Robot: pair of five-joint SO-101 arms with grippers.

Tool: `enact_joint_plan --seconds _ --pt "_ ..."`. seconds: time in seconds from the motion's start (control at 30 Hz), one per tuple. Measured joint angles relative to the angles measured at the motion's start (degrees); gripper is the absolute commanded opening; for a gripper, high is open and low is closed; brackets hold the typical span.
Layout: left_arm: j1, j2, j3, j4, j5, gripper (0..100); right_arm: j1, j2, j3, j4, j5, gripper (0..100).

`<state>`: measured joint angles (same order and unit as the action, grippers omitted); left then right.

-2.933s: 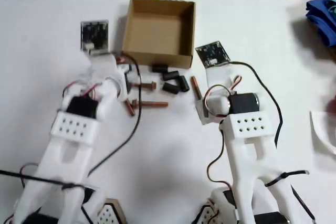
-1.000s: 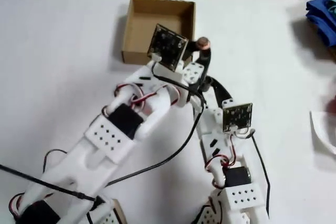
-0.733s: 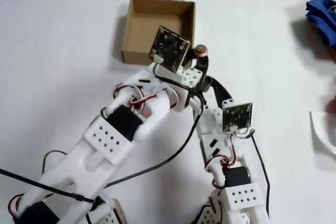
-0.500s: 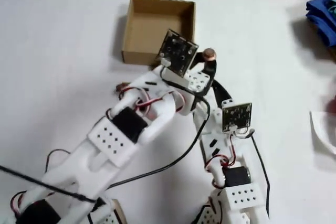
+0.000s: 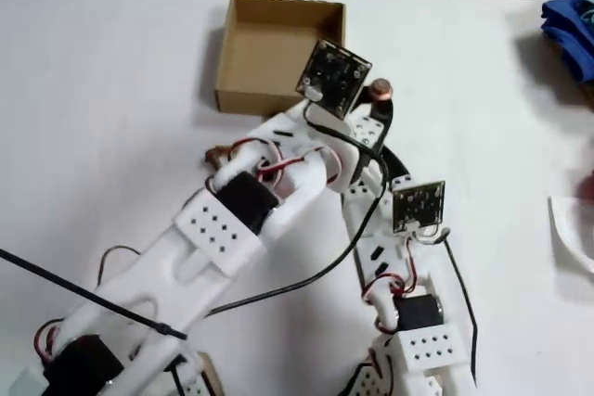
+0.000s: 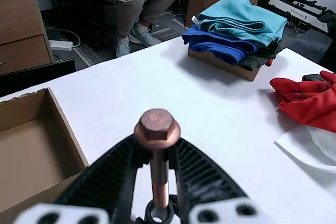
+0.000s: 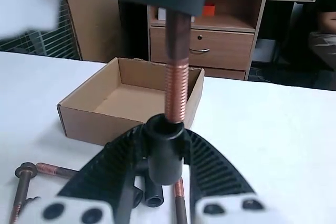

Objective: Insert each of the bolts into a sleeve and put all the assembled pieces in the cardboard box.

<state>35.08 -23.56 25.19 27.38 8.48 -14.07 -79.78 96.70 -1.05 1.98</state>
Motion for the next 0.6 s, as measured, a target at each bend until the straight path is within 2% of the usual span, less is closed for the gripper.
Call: enact_joint_plan --seconds 0.33,0.6 --pt "0.0 -0.1 0.4 1.1 -0.1 3 0.0 0.1 0.0 0.1 0.0 2.0" --pt "0.0 -0.4 0.4 7.7 0.1 3 0.4 0.0 0.0 0.1 0.1 2.0"
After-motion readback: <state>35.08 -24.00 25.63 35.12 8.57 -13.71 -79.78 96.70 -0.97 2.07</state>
